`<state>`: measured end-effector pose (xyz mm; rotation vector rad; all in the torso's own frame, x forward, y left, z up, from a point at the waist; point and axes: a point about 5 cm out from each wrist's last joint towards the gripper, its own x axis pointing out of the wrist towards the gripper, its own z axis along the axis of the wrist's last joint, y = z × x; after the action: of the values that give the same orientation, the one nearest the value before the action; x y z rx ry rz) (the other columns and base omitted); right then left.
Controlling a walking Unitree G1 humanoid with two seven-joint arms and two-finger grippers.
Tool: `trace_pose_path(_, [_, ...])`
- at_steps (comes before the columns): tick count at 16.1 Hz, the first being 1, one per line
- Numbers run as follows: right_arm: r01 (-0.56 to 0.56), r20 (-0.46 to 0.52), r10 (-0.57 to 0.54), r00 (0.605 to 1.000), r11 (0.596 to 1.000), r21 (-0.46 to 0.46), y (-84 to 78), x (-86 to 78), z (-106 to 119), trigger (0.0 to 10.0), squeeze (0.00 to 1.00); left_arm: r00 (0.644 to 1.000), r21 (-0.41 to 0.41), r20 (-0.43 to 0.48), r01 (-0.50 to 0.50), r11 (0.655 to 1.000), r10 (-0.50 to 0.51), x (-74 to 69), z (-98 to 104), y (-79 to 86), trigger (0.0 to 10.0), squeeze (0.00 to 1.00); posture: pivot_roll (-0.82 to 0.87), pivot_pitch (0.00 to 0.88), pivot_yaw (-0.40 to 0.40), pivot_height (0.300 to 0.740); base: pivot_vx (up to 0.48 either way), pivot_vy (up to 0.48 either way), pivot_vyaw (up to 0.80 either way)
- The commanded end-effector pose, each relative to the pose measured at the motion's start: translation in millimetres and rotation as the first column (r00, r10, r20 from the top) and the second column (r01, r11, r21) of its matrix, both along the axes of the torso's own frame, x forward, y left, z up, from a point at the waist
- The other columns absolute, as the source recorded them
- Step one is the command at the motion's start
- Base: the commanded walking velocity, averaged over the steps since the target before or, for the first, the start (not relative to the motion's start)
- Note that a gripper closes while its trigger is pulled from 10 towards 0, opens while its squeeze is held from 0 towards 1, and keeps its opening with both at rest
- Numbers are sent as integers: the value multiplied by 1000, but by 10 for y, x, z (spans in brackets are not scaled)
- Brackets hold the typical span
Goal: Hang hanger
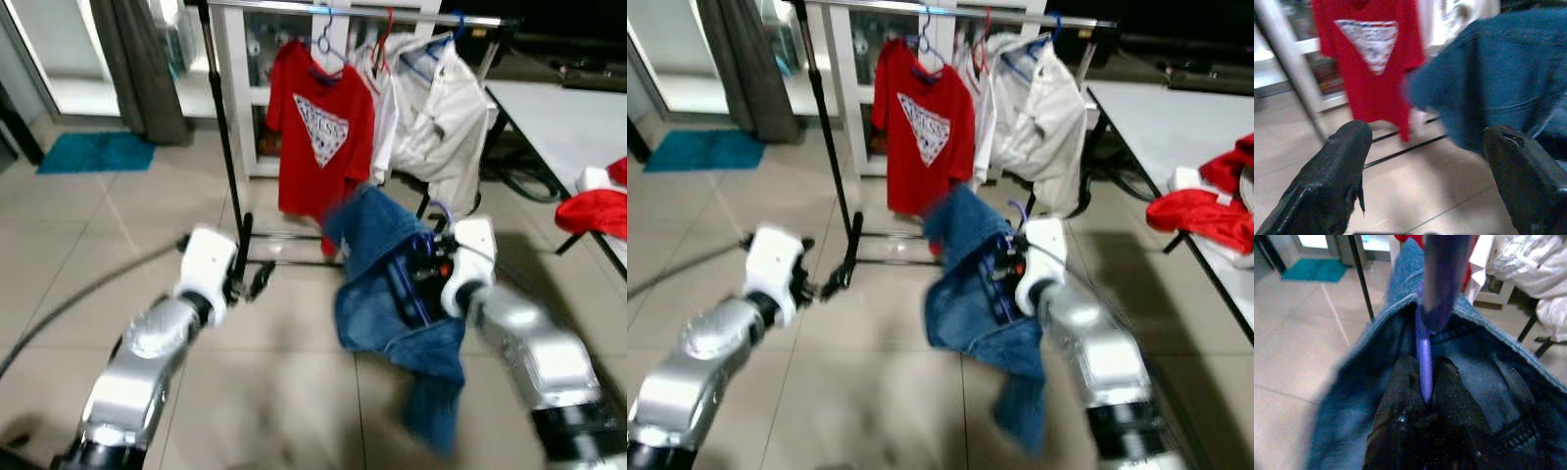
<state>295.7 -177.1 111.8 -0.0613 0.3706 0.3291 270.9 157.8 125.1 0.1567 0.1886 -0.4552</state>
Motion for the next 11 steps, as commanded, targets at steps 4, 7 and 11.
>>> trace_pose_path(4, [-176,7,176,984,984,-5,-9,55,172,10000,0,984,2,-20,179,984,-179,-39,104,-76,10000,1000,97,19,-48,740,0,0,0])
trace_pose_path(7, [-258,-19,259,966,966,29,-27,31,227,10000,0,975,-3,-35,221,975,-221,-47,108,-141,10000,1000,87,23,-48,740,0,0,0])
trace_pose_path(11, [-345,-60,346,936,938,24,-78,-15,233,10000,0,971,1,-50,235,972,-235,-44,89,-227,10000,988,82,24,-49,740,0,0,0])
